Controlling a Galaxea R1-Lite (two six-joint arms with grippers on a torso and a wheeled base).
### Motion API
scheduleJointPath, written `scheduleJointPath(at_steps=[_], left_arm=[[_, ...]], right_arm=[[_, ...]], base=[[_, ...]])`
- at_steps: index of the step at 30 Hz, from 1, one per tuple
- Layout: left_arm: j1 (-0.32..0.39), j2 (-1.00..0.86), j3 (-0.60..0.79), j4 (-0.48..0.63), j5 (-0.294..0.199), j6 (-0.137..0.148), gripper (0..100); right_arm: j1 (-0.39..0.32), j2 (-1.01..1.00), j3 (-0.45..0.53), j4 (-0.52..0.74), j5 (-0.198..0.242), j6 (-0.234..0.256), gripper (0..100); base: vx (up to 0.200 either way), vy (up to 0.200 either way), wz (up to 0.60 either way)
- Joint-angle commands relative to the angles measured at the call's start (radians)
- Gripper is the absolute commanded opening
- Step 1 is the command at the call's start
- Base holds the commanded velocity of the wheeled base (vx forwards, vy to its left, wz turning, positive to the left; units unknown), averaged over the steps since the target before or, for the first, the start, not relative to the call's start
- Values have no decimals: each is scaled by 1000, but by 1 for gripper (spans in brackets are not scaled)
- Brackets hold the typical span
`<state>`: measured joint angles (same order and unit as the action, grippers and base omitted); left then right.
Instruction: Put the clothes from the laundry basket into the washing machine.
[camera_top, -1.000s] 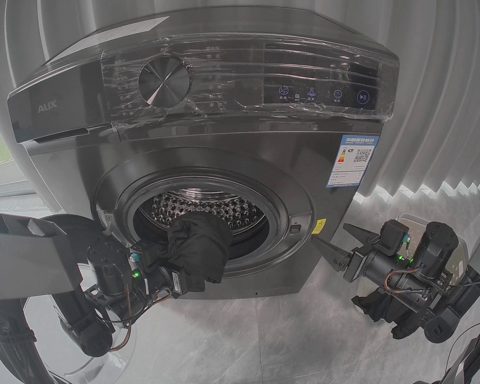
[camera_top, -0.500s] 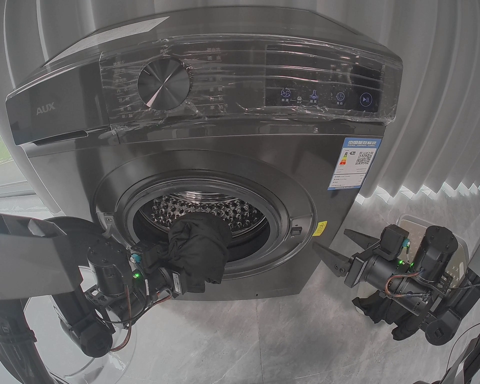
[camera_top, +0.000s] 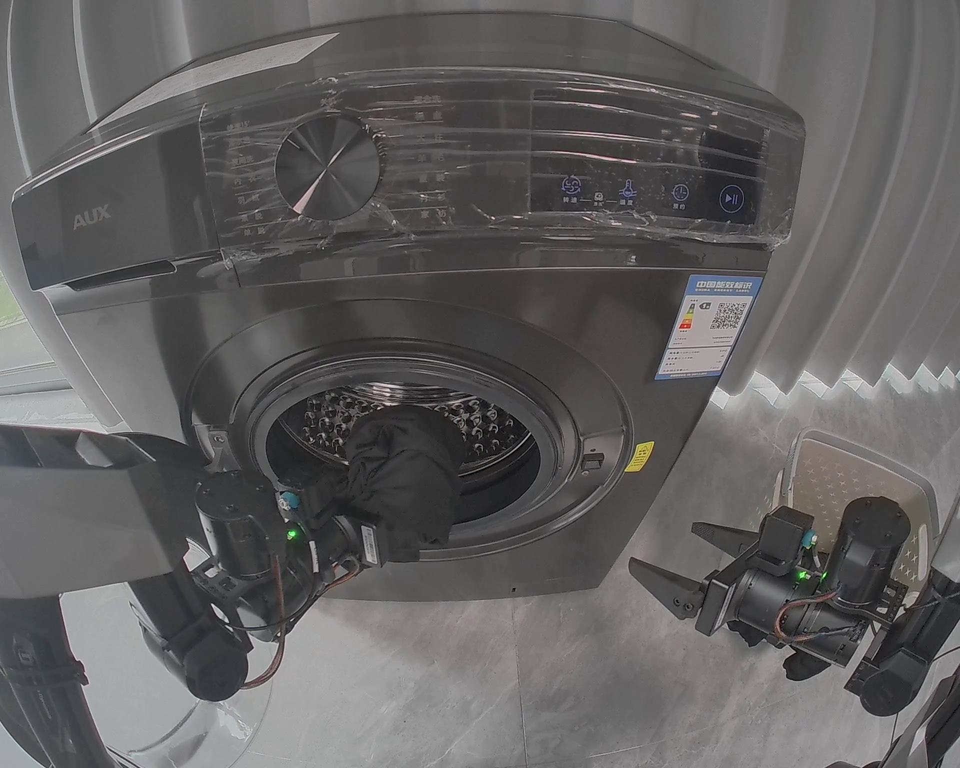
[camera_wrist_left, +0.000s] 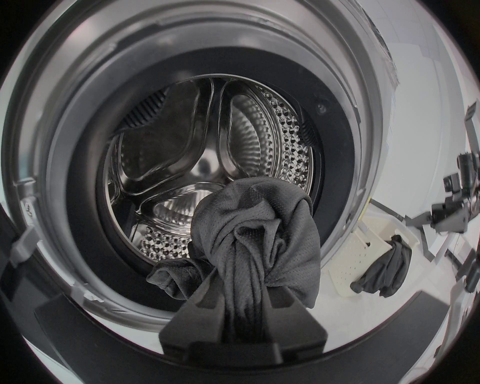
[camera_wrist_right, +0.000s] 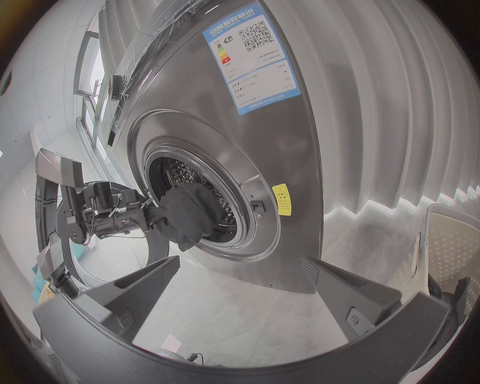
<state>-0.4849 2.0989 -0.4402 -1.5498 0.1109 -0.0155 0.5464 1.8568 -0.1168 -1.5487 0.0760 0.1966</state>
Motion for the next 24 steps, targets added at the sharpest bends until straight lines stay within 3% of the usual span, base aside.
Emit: scheduleJointPath(at_steps=[1, 4, 6, 8, 12, 24], left_arm=[[-21, 89, -110, 0, 3, -53, 0], [-29, 121, -163, 0, 3, -83, 0], [-40, 145, -193, 2, 6, -138, 0], [-38, 167, -230, 0, 20, -153, 0], [-31, 217, -305, 0, 53, -156, 0], [-8, 305, -509, 54, 69, -156, 0]], right_arm=[[14, 19, 17, -1, 1, -2, 100], [12, 19, 19, -1, 1, -2, 100], [12, 19, 23, -1, -1, -2, 100], [12, 19, 29, -1, 1, -2, 100], [17, 21, 31, -1, -1, -2, 100], [26, 24, 39, -1, -1, 0, 100]], base=[[0, 0, 0], [0, 0, 0], [0, 0, 0], [0, 0, 0], [0, 0, 0], [0, 0, 0]])
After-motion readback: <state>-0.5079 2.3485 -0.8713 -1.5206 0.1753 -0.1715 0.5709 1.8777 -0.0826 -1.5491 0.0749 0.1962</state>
